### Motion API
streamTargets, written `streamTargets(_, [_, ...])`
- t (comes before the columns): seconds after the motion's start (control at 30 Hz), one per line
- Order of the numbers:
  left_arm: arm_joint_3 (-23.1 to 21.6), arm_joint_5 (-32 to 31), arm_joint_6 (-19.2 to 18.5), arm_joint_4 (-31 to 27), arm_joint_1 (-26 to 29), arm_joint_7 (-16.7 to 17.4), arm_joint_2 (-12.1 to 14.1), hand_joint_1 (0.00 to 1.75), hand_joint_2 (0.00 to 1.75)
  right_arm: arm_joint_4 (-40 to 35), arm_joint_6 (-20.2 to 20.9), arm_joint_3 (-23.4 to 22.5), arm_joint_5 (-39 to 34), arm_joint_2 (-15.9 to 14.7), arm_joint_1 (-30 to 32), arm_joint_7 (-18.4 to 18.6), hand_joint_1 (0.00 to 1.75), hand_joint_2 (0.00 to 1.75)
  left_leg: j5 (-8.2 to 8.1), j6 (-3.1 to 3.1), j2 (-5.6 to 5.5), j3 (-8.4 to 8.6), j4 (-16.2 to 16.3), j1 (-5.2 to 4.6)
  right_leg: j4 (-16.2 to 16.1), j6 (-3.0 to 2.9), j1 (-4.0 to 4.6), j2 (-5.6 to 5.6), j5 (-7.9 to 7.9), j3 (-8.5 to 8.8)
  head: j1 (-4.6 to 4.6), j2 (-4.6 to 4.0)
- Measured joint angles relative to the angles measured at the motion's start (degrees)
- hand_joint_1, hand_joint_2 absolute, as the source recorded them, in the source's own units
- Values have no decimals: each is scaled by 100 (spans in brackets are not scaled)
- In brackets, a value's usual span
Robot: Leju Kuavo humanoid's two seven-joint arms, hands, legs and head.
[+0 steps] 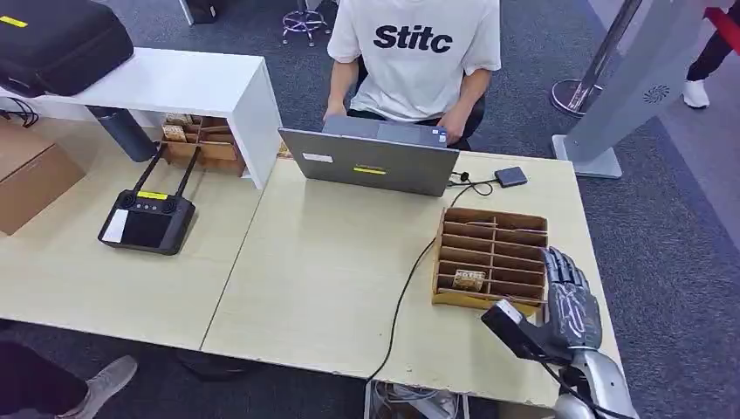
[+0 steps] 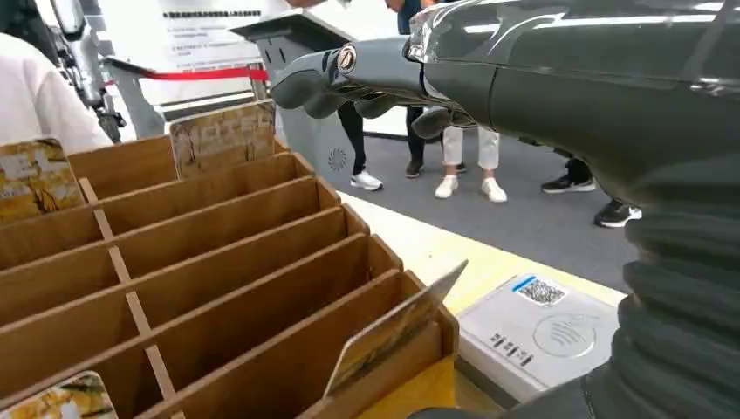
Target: Pass the card to the sensor for recognition and then transmit it.
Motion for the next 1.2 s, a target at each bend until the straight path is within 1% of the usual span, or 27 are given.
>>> streamTargets(0.3, [63, -28, -4, 37, -27, -11, 4, 0, 175, 153, -17, 15, -15, 74, -13, -4, 0, 175, 0, 0, 0, 1, 0, 0, 0, 0, 0, 0, 0, 0, 0, 0])
streamTargets(0.63, [101, 33, 18, 52, -27, -13, 4, 0, 175, 142, -245, 20, -122, 135, 157, -57, 0, 175, 0, 0, 1, 2, 0, 0, 0, 0, 0, 1, 0, 0, 0, 0])
streamTargets(0.67, [101, 44, 26, 52, -26, -4, 4, 0, 175, 138, -267, 15, -133, 138, 177, -61, 91, 175, 0, 0, 1, 2, 0, 0, 0, 0, 0, 0, 0, 0, 0, 0])
streamTargets(0.7, [100, 48, 33, 52, -26, -2, 4, 0, 175, 120, -291, 11, -133, 142, 201, -63, 175, 175, 0, 0, 1, 1, 0, 0, 0, 0, 0, 0, 0, 0, 0, 0])
streamTargets(1.2, [98, 81, 39, 55, -25, 11, 4, 0, 175, 2, -411, -18, -232, 201, 285, -197, 175, 175, 0, 0, 1, 4, 0, 0, 0, 0, 0, 1, 0, 0, 0, 0])
